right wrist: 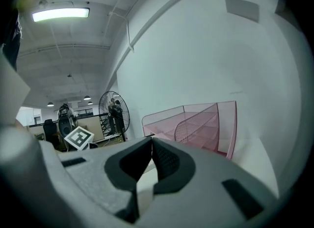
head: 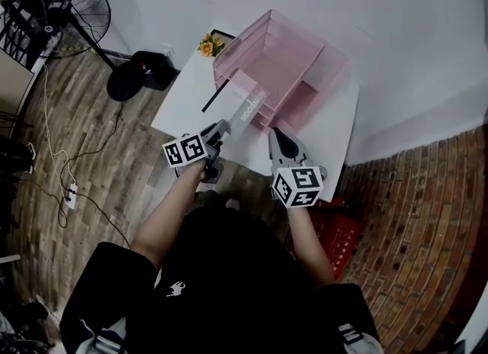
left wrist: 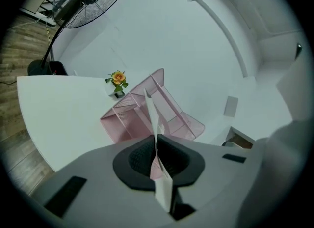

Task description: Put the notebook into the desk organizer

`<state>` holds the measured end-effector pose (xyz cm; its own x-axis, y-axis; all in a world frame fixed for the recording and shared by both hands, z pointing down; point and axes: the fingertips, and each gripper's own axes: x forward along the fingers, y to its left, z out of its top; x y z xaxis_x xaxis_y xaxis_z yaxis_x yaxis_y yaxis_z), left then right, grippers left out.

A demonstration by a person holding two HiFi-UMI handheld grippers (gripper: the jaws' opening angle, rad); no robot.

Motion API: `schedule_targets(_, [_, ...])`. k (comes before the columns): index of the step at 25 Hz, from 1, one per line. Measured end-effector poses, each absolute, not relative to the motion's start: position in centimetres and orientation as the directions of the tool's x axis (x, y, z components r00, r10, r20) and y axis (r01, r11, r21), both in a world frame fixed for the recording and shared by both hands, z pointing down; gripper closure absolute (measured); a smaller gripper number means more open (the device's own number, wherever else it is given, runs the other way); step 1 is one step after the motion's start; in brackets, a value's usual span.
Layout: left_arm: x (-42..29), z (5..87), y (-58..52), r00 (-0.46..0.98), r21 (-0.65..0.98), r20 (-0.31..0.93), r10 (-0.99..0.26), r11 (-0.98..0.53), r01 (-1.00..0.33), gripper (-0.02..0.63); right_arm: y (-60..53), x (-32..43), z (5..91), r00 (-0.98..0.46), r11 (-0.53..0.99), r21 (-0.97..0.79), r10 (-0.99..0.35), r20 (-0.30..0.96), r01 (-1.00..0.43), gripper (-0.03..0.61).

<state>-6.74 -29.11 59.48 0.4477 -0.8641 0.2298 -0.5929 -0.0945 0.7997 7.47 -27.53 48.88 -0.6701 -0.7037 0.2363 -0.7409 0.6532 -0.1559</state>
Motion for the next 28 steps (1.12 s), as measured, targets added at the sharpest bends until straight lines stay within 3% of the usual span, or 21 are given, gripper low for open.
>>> schedule_targets(28, [-4.9,60.7,-35.9,0.527,0.781,0.264,-0.808,-0.141,-0.608,0.563,-30.5,5.1,50.6,-0.521,0.497,-0.162,-0.79,0.322,-0.853,0.575])
